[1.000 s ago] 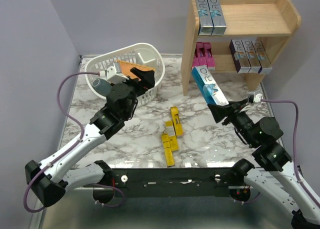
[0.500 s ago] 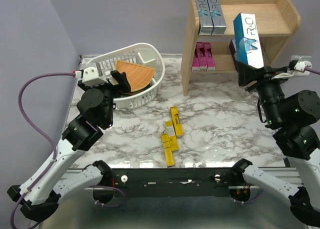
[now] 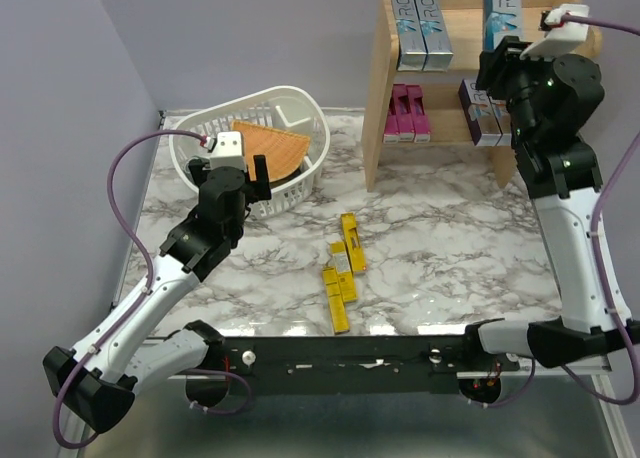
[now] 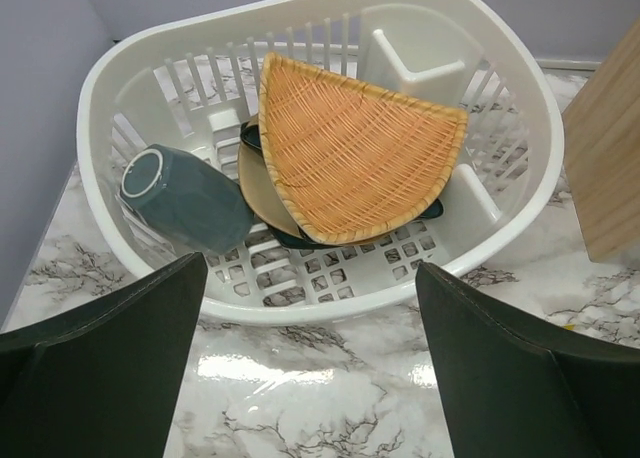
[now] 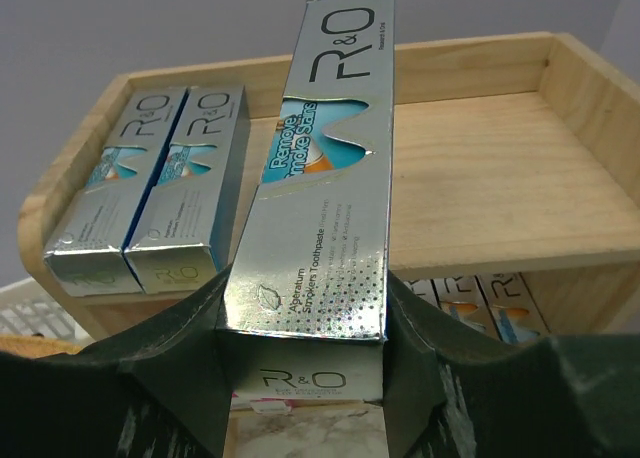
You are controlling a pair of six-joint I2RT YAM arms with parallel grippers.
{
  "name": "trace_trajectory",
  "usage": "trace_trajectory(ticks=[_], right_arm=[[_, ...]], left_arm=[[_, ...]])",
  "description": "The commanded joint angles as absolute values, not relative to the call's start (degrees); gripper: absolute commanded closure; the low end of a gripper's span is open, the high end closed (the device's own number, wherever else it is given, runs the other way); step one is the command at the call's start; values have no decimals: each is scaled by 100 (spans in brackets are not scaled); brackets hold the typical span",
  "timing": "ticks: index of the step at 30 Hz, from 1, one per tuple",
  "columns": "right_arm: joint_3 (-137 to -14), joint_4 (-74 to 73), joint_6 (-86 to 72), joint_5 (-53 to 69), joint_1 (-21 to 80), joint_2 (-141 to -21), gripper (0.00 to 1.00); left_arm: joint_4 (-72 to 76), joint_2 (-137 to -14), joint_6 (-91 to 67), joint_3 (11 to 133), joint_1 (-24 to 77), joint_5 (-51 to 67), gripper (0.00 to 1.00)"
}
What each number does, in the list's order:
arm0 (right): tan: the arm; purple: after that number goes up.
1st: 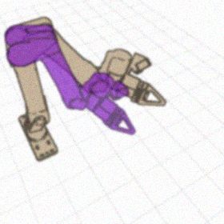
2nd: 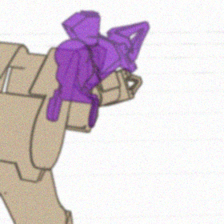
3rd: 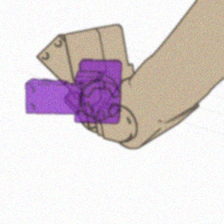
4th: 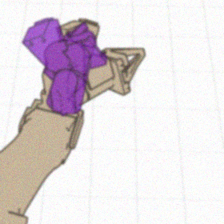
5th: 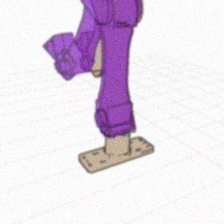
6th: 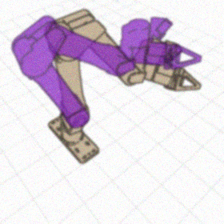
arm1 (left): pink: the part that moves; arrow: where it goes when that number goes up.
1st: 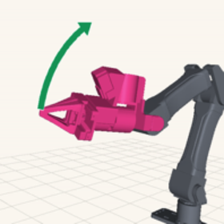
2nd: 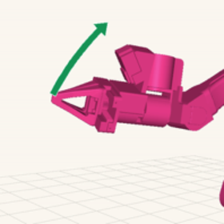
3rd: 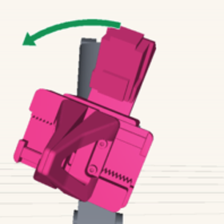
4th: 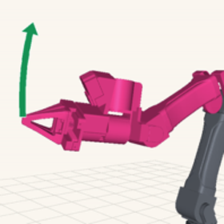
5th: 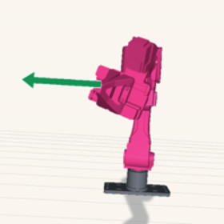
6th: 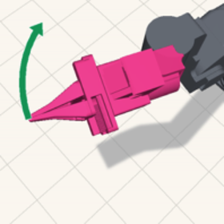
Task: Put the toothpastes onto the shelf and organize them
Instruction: Place the toothpaste on the shelf.
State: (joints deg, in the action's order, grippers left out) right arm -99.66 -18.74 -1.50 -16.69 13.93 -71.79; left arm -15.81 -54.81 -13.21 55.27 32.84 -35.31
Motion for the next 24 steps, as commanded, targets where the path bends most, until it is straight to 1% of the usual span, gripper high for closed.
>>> trace_trajectory(ticks=[1,4,8,13,16,17,24], right_arm=[[-10476,-2048,-272,-195,871,-7847,57],[-10599,-2074,-343,156,782,-8076,56],[-10872,-2319,-378,334,730,-8480,52],[-10855,-2285,-457,536,721,-8587,46],[-10846,-2232,-527,571,729,-8613,39],[-10846,-2232,-536,563,729,-8613,34],[-10670,-2145,-527,334,729,-8368,19]], left_arm=[[-1371,-5344,-1090,5493,3252,-3568,1],[-1345,-5335,-1072,5458,3243,-3533,1],[-1362,-5379,-1063,5467,3243,-3507,1],[-1354,-5379,-1072,5458,3234,-3498,1],[-1354,-5379,-1072,5458,3234,-3489,1],[-1354,-5379,-1064,5458,3234,-3489,1],[-1345,-5388,-1063,5449,3226,-3445,1]])
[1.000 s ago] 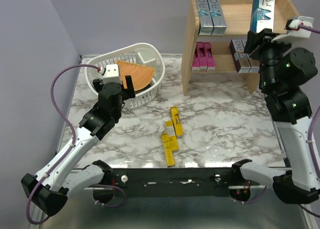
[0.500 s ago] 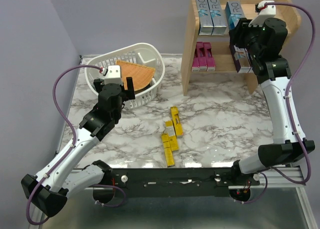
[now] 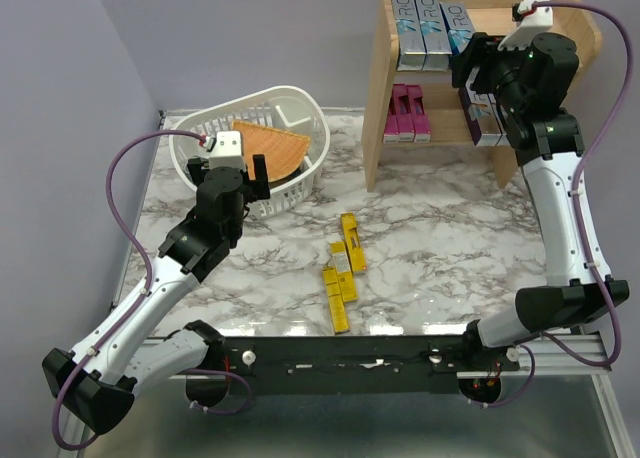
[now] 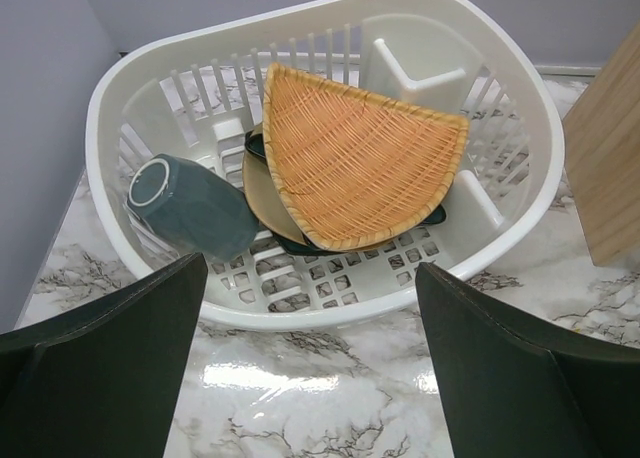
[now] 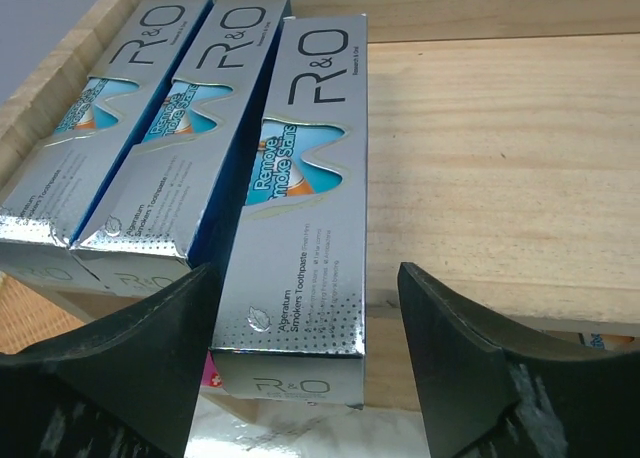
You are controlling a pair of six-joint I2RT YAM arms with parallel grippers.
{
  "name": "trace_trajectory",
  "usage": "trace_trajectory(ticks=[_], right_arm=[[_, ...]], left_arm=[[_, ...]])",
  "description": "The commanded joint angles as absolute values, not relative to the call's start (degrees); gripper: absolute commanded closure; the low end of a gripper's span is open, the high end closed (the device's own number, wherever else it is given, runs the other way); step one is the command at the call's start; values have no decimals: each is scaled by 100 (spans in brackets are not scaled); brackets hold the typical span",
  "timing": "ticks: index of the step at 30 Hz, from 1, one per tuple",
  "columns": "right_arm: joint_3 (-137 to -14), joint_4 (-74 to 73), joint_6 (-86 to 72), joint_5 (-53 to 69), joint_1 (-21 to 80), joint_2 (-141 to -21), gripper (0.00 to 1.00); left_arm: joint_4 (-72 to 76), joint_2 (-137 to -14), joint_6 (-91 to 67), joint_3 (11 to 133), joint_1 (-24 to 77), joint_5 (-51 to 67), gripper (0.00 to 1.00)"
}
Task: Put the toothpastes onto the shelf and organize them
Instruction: Place the toothpaste on the shelf.
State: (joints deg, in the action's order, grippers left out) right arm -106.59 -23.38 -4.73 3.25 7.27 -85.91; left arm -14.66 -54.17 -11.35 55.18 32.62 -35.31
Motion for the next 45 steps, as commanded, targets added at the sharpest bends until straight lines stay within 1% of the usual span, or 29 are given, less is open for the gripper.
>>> trace_trajectory(ticks=[1,4,11,16,19,24,30,45], right_arm=[[-10635,-2145,-519,334,729,-8332,18],[-10556,-2127,-536,308,729,-8174,16],[-10082,-1882,-615,483,721,-7489,16],[-9431,-1652,-344,124,703,-6988,16],[-9195,-1723,-71,-228,616,-6961,16],[-8833,-1564,-62,130,369,-6934,17],[-8622,-1433,-61,202,308,-6996,17],[-8947,-1037,-131,659,264,-7567,18]], left_arm=[[-1345,-5396,-1063,5449,3217,-3437,1],[-1345,-5396,-1072,5449,3217,-3410,1],[-1354,-5405,-1072,5440,3208,-3384,1],[-1345,-5396,-1081,5432,3199,-3384,1],[-1327,-5396,-1072,5414,3199,-3401,1],[-1327,-5467,-1072,5423,3199,-3393,1],[-1327,-5493,-1055,5405,3199,-3445,1],[-1327,-5511,-1037,5405,3155,-3507,1]])
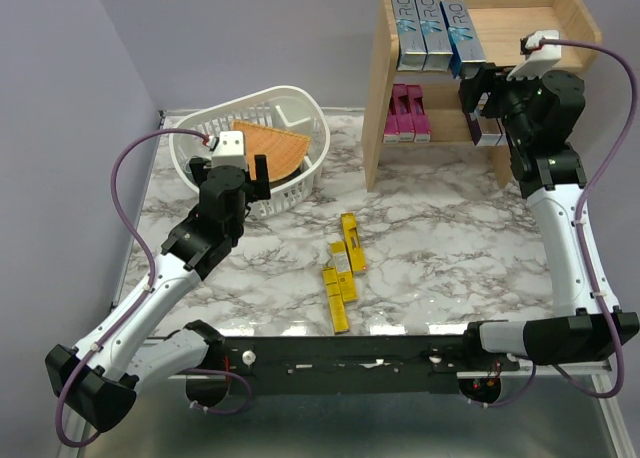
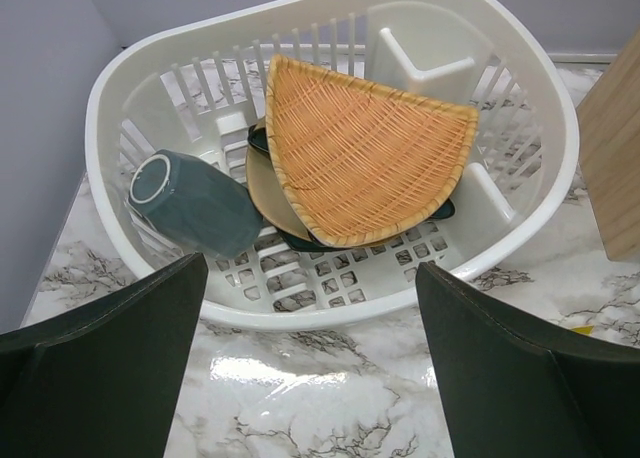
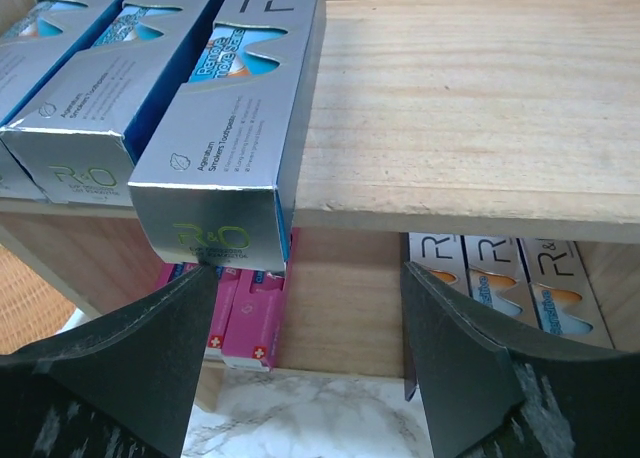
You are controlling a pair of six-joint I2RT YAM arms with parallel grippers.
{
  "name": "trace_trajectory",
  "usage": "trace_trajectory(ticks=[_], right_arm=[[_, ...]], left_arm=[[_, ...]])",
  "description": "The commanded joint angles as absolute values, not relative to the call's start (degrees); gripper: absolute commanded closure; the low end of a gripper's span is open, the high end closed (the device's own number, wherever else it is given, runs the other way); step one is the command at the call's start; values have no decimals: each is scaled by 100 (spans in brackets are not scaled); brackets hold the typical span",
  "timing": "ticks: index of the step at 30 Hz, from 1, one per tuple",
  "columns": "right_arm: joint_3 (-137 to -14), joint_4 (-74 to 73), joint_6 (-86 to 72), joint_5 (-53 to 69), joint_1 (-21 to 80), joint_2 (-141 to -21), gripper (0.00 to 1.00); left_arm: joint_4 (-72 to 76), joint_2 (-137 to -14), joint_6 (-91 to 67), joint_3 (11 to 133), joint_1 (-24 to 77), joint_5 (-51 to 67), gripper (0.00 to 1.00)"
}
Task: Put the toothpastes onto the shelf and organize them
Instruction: Place the toothpaste on the shelf.
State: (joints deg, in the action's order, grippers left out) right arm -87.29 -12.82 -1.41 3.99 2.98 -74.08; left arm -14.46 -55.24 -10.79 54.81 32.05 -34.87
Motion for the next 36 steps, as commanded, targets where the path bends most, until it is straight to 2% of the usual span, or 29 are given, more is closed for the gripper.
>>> trace_trajectory(ticks=[1,11,24,29,36], right_arm=[[-8947,-1002,-141,677,264,-7585,18],[-9255,-913,-79,703,264,-7857,23],[-8877,-1441,-53,870,264,-7216,18],[-8938,-1328,-53,774,264,-7321,18],[-9097,-967,-53,835,255,-7725,23]], left_arm=[[-1318,-5511,-1028,5405,3155,-3516,1],[-1318,-5493,-1028,5405,3138,-3516,1],[-1345,-5537,-1037,5423,3138,-3358,1],[-1354,-5546,-1046,5423,3138,-3375,1],[-1345,-5563,-1020,5432,3129,-3393,1]])
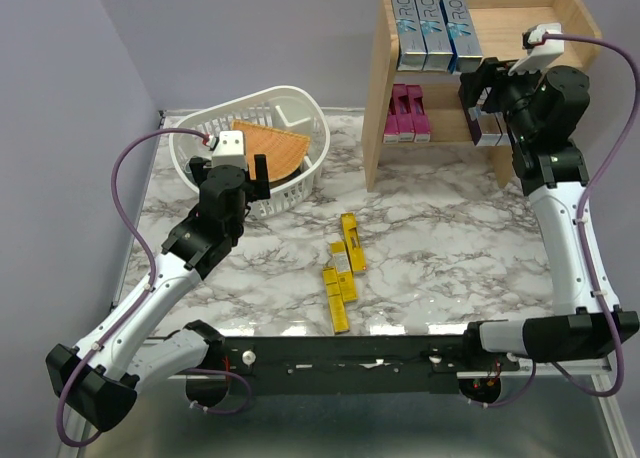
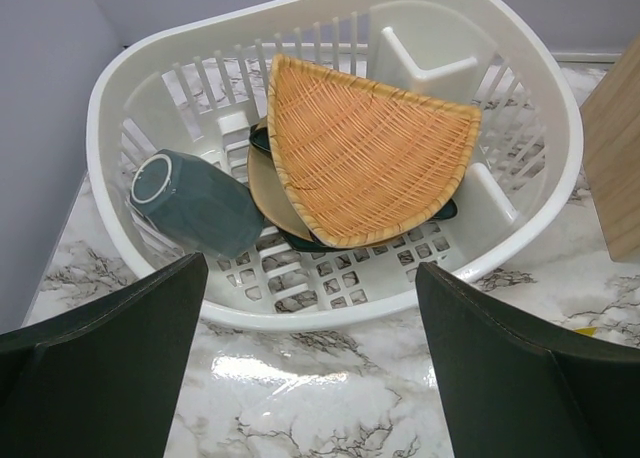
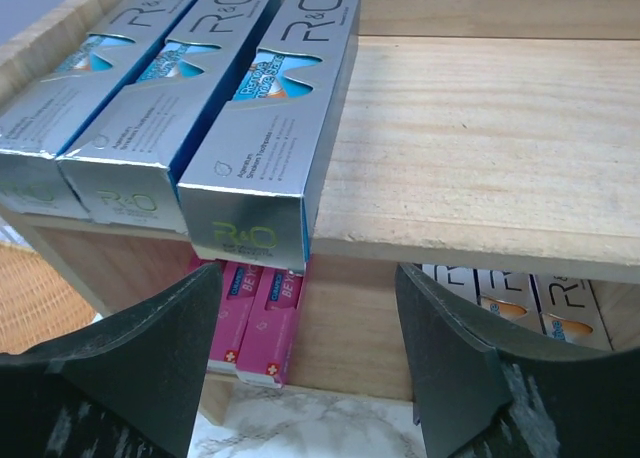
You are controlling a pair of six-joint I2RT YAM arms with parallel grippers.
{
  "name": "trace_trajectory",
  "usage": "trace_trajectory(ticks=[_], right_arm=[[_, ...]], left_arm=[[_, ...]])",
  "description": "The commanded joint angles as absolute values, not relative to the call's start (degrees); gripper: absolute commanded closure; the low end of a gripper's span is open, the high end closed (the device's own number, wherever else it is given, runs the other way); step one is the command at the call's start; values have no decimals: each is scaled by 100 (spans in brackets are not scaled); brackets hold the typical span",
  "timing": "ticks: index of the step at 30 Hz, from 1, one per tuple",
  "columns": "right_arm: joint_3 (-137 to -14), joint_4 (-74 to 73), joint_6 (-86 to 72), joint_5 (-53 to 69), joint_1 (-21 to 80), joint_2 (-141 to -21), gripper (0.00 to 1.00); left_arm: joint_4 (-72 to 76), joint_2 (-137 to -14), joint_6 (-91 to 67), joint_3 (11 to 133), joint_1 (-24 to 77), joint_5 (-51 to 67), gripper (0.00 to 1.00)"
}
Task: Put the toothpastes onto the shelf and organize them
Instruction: Place the toothpaste on the shelf.
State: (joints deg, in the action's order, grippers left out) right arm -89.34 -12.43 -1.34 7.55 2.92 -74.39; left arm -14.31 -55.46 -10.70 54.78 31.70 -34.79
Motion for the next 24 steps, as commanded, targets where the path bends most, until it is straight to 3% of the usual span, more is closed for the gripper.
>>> trace_trajectory(ticks=[1,11,24], right_arm=[[-9123,-897,-53,913,255,-7769,24],[-9185,-685,-62,1099,255,-7981,31],[-8947,-1239,-219,1019,255,-7163,22]], left_arm=[[-1345,-5555,-1020,5423,3129,-3393,1],[-1336,-5537,-1011,5414,3111,-3401,1],[-1353,-5555,-1020,5423,3103,-3313,1]])
